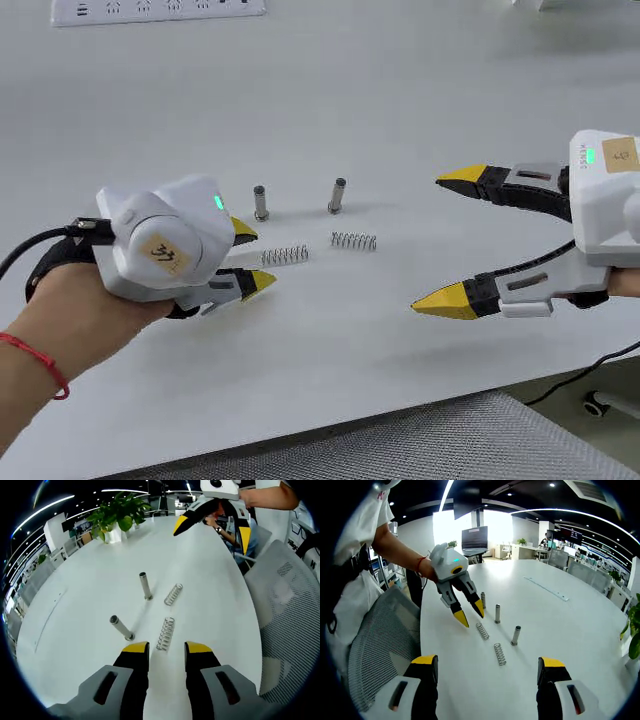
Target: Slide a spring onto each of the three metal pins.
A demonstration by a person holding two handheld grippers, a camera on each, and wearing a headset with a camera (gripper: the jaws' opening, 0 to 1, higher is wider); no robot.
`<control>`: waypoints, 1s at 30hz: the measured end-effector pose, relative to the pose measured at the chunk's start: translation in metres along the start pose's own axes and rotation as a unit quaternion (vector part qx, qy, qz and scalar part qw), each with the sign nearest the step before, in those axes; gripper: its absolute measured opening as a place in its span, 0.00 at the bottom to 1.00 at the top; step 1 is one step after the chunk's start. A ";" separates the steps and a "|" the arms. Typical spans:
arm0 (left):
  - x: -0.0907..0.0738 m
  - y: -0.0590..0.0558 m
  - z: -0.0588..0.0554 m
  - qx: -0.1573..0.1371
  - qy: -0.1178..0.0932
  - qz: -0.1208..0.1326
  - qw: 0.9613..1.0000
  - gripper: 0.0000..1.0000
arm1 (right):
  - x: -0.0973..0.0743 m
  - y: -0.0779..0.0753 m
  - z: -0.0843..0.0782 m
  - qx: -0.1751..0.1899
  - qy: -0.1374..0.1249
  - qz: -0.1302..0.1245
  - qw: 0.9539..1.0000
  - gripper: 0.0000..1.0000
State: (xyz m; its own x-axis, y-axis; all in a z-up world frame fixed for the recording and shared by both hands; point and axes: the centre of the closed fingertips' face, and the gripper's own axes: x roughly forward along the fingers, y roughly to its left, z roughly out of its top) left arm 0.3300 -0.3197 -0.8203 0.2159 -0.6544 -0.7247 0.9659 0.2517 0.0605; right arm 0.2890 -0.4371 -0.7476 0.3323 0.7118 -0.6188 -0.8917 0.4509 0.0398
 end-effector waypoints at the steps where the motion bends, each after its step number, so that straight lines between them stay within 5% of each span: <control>1: 0.002 -0.001 -0.001 -0.004 0.001 0.000 1.000 0.24 | -0.001 0.000 -0.001 0.001 0.000 -0.001 1.000 0.80; 9: 0.013 0.001 -0.011 -0.010 0.015 0.006 1.000 0.19 | -0.002 0.000 -0.005 0.008 0.000 -0.005 1.000 0.80; 30: 0.014 0.002 -0.015 -0.016 0.016 0.008 1.000 0.10 | 0.002 0.004 -0.009 0.016 0.003 -0.004 1.000 0.78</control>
State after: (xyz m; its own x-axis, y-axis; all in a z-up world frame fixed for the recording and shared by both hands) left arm 0.3327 -0.3174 -0.8404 0.2269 -0.6271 -0.7452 0.9570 0.2856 0.0510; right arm 0.2836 -0.4387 -0.7563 0.3382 0.7051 -0.6232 -0.8788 0.4735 0.0589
